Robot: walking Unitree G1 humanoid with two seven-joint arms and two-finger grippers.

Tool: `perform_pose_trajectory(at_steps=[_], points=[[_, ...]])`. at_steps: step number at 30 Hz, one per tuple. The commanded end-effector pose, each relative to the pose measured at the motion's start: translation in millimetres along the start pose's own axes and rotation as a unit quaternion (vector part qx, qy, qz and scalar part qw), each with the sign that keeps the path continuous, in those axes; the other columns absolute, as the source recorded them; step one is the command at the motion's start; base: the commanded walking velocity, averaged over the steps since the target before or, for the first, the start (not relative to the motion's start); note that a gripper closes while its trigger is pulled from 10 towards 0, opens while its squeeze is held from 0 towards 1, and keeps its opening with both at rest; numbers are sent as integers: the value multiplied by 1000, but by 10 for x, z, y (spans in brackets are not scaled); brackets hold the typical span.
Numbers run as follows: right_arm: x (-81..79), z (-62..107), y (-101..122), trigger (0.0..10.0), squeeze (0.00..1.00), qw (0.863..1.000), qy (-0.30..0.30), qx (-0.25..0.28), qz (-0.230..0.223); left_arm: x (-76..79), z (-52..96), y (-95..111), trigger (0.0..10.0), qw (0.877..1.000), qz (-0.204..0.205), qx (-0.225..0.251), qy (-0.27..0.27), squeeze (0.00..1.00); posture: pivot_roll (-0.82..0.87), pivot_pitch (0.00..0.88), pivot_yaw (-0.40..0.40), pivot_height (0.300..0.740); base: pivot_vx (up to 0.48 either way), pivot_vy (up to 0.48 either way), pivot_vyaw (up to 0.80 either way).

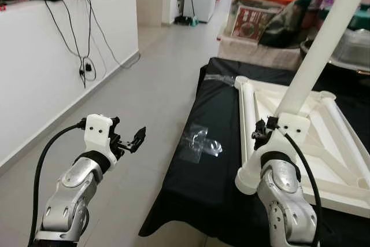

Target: Building children table

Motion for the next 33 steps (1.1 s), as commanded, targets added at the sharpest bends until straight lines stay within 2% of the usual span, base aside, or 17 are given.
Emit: perform_pose_trajectory(at_steps=[1, 18, 22, 24, 28, 33], points=[[85, -20, -380, 10000, 0, 996, -17, -85, 16, 37, -7, 3, 10000, 1000, 8, 6, -7, 0, 88, 0, -62, 740, 0, 0, 0], [77, -8, -361, 10000, 0, 996, -14, -83, 10, 53, -20, -18, 10000, 1000, 8, 3, -12, 0, 83, 0, -61, 740, 0, 0, 0], [83, 41, -295, 10000, 0, 998, -14, -64, -21, 48, -24, -18, 10000, 1000, 6, 3, -11, 0, 81, 0, -58, 740, 0, 0, 0], [83, 41, -295, 10000, 0, 998, -14, -64, -21, 48, -24, -18, 10000, 1000, 6, 3, -11, 0, 81, 0, -58, 740, 0, 0, 0], [28, 121, -219, 10000, 0, 998, 9, -37, -47, 31, -22, -15, 10000, 1000, 4, 3, -9, 0, 77, 0, -54, 740, 0, 0, 0], [17, 137, -207, 10000, 0, 998, 16, -31, -50, 31, -24, -16, 10000, 1000, 4, 3, -9, 0, 76, 0, -52, 740, 0, 0, 0]])
Point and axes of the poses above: a point about 5 cm out from each wrist's last joint towards the gripper, its own z axis pointing back from the gripper into the wrist, its own y axis along the axis of the wrist's last joint, x = y × z, the point moved 4 cm from there along -z, pointing out of the wrist towards the gripper, and after that the axes turned 15 degrees about z, right-handed, at the moved point
